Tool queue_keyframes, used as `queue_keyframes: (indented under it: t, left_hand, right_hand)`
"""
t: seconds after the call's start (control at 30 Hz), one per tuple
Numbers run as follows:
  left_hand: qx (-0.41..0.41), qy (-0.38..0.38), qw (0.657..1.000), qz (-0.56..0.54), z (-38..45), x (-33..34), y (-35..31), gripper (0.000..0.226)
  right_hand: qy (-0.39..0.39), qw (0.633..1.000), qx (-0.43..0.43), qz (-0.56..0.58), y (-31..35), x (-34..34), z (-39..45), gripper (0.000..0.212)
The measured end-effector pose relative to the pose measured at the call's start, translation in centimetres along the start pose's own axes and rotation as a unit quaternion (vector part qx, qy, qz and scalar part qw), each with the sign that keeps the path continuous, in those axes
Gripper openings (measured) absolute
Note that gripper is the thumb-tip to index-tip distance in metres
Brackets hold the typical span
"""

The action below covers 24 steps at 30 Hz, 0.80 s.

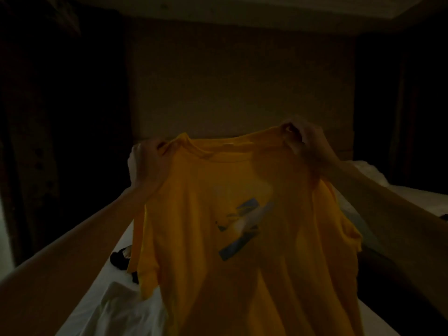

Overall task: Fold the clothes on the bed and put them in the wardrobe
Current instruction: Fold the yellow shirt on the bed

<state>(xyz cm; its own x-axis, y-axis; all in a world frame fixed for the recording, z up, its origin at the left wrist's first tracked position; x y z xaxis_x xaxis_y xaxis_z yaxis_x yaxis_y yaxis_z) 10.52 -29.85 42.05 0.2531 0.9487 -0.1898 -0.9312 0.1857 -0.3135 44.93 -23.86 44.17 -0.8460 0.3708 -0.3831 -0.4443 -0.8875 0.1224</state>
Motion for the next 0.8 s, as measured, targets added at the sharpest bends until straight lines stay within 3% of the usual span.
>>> queue_keyframes:
  t: [0.13, 0.23, 0.47, 0.63, 0.8]
  left_hand:
    - [0.003, 0.080, 0.994, 0.074, -1.9, 6.7, 3.0, 0.048]
    - [0.003, 0.167, 0.980, 0.103, -4.5, 12.6, 5.4, 0.040]
    - [-0.056, 0.375, 0.903, 0.203, -13.3, 31.6, 16.8, 0.051]
    - [-0.132, 0.443, 0.867, 0.188, -23.4, 43.0, 25.1, 0.042]
    - [-0.204, 0.487, 0.832, 0.170, -34.0, 50.3, 32.2, 0.024]
  right_hand:
    - [0.067, 0.987, 0.142, -0.024, -7.9, 6.3, -1.3, 0.019]
    - [0.104, 0.971, 0.201, -0.073, -13.5, 11.6, -3.9, 0.021]
    - [0.188, 0.932, 0.297, -0.084, -26.4, 26.9, -13.2, 0.029]
    - [0.254, 0.898, 0.343, -0.102, -35.6, 37.9, -21.1, 0.026]
    - [0.338, 0.867, 0.347, -0.117, -41.7, 47.6, -29.6, 0.028]
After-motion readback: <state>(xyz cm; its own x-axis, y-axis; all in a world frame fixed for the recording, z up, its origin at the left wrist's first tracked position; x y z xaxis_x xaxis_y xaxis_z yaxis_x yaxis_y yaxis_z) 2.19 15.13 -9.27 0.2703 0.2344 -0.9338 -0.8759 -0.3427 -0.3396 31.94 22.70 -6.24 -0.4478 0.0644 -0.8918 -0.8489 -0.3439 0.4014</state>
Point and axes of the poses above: each hand's wrist, its own z-axis towards the middle knuckle, its own x-axis out of the palm, y = z × x, the point moved 10 cm from there along z, towards the middle knuckle, and after that the axes turned 7 degrees about z, right-handed, at the moved point
